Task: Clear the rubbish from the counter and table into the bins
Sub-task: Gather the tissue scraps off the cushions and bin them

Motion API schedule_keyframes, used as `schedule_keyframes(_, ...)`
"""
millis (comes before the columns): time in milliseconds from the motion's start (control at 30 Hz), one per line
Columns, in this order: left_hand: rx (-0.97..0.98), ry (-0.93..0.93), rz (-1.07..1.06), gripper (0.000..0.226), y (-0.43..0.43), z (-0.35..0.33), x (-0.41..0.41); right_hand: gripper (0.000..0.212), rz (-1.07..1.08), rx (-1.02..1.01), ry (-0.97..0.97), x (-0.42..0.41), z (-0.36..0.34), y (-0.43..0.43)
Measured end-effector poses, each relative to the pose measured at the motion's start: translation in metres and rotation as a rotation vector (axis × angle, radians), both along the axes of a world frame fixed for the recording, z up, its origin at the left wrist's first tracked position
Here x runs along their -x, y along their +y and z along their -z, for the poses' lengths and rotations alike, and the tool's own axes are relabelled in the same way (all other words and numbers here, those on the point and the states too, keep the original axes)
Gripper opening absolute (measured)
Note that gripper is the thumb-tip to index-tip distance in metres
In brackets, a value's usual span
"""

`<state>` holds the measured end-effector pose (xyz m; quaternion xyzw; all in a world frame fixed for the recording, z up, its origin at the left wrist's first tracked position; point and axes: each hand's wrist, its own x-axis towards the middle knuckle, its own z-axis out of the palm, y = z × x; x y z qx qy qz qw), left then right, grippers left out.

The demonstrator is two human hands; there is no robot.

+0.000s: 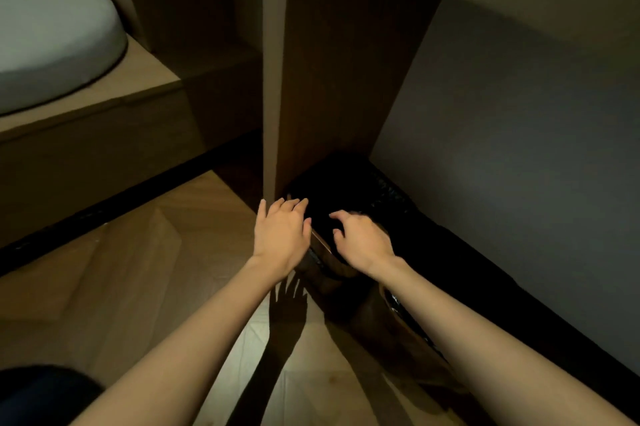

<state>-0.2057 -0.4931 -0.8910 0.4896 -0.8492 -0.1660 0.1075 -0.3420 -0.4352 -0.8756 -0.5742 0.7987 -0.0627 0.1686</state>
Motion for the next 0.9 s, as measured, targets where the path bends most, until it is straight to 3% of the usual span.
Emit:
schedule_keyframes(400,-0.107,0.057,-0.197,0.038,0.090,-0.238,-0.093,0.033,-0.046,0.088,-0.101,-0.092,-0.249,0.073)
schedule_keyframes(667,-0.023,0.130,-0.187,0.040,0.105,-0.425,-0.127,0.033,-0.079,0.104,-0.132,-0.116,-0.445,0.084)
schedule_keyframes(900,0.112,0.231,-0.100,0.041,0.083,-0.546,-0.137,0.033,-0.087,0.169,-0.189,-0.118,-0.556,0.074)
